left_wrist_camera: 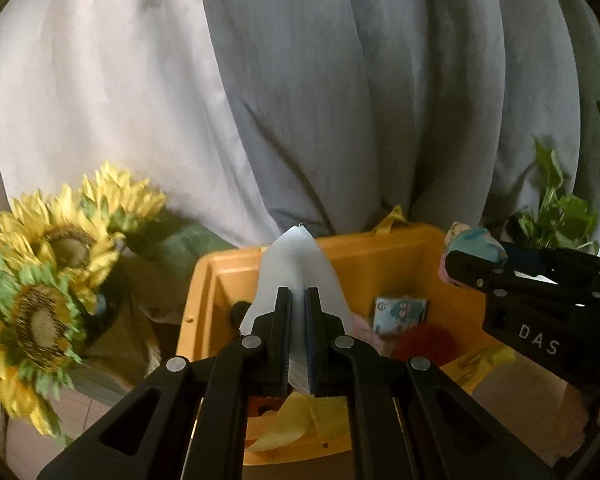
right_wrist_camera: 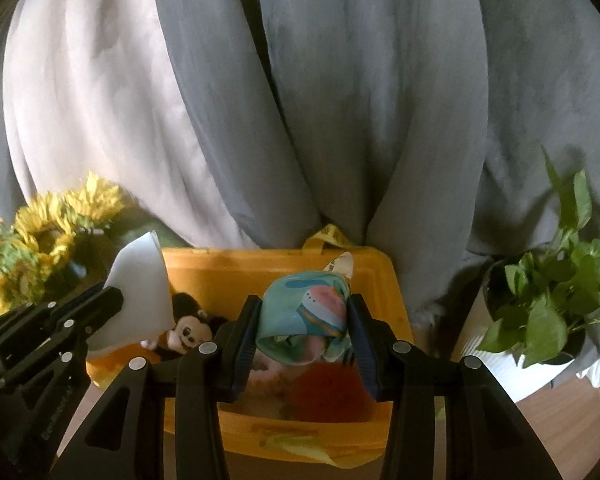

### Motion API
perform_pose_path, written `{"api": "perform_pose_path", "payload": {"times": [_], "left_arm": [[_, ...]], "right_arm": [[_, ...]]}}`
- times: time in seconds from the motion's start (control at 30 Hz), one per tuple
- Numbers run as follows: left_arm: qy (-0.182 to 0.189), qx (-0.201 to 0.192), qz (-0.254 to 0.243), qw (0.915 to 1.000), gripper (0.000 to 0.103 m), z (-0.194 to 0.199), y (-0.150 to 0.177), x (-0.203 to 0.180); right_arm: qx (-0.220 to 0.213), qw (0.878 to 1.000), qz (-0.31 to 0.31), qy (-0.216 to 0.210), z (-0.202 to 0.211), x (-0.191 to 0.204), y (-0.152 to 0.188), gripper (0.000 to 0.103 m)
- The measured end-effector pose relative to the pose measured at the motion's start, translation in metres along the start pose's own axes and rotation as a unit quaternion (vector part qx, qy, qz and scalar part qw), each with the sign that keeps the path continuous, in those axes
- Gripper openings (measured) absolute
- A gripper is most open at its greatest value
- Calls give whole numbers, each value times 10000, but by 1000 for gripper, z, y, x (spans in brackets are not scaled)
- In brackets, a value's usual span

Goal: Organize soft objects
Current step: 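Lift the cloth and fabric ball and carry them over the crate, then open both tools to drop the cloth and fabric ball into the crate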

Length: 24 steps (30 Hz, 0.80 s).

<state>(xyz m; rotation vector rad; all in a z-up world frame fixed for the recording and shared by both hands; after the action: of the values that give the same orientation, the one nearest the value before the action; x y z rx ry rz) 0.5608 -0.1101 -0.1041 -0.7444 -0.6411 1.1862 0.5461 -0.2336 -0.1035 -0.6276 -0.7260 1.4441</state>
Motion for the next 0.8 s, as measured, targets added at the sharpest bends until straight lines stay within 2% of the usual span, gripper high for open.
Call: {"api": "perform_pose_path", "payload": {"times": [0.47, 0.6, 0.67, 0.8], "left_arm": [[94, 630, -169, 9978, 9, -39, 20, -7], [44, 614, -156, 9980, 30, -39, 19, -6], [28, 590, -164, 9981, 32, -35, 20, -6], [-46, 560, -121, 9983, 36, -31, 21, -2]], "right_arm": [[775, 9968, 134, -111, -45, 2, 25, 45], [903, 9957, 145, -120, -52, 2, 29, 47], [953, 9953, 120, -131, -53, 1, 31, 53], [959, 9953, 111, -107, -51, 0, 32, 56]]}}
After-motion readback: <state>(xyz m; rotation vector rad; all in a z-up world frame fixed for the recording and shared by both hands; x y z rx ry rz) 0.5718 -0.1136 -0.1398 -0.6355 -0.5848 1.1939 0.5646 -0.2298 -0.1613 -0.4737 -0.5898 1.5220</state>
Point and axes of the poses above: each gripper's, at about its wrist camera, not at the fingertips, and z roughly against the way its jaws point, x to its left, y to its underside, the point moved 10 cm from there along -z, roughly the way its jaws point, and after that the axes turned 9 degrees about x, right-handed, at the moved point
